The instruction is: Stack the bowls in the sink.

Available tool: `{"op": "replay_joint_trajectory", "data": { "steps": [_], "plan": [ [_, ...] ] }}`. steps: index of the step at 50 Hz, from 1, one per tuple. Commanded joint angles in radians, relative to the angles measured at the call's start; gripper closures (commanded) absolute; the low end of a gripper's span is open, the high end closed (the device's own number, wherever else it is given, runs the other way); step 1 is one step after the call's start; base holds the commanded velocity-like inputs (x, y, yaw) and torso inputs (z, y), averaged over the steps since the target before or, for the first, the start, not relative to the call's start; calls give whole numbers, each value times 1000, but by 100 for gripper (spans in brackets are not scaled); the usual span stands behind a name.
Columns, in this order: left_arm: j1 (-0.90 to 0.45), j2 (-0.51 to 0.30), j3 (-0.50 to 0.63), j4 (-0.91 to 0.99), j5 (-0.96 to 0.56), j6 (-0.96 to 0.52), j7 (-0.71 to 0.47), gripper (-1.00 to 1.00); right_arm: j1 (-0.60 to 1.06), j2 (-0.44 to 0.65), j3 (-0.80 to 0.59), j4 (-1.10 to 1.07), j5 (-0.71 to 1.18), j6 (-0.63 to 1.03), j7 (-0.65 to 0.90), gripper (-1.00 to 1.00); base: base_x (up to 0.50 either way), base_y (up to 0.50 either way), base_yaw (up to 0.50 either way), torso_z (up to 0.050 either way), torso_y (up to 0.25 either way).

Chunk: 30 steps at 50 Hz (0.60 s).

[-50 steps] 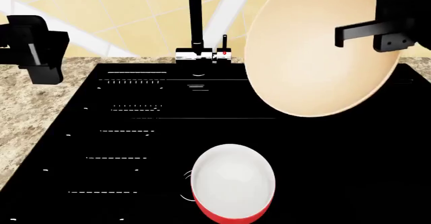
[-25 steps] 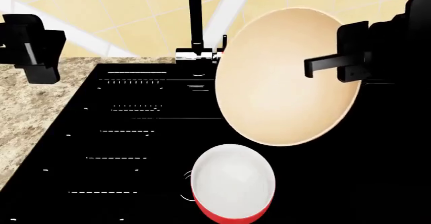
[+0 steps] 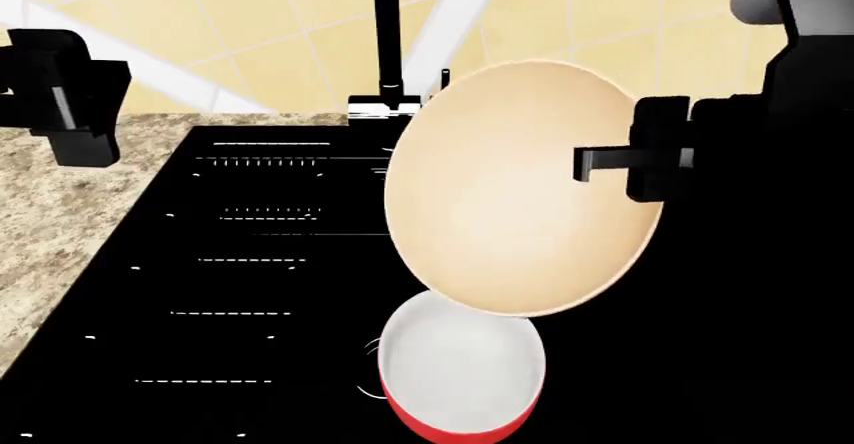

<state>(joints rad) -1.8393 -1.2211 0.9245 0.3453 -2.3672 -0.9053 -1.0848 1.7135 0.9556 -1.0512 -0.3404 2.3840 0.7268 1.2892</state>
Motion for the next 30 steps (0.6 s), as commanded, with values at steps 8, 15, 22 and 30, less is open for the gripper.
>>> {"op": "replay_joint_trajectory", "data": {
  "steps": [8,15,22,30],
  "plan": [
    [4,3,-1,-2,11,-11,-1,-100,-111,22,27,-43,-17,-100,-94,100,0,0,0,0,0],
    [2,6,-2,-3,11,-15,-6,-100,-140,27,43,-55,-2,-134,-132,100,0,0,0,0,0],
    [2,6,-3,0,11,-18,-10,-100,-153,14,49,-62,15,-140,-166,100,0,0,0,0,1],
    [3,5,-5,0,13,-22,-10,-100,-160,-3,41,-55,23,-138,-172,100,0,0,0,0,0]
  ]
}}
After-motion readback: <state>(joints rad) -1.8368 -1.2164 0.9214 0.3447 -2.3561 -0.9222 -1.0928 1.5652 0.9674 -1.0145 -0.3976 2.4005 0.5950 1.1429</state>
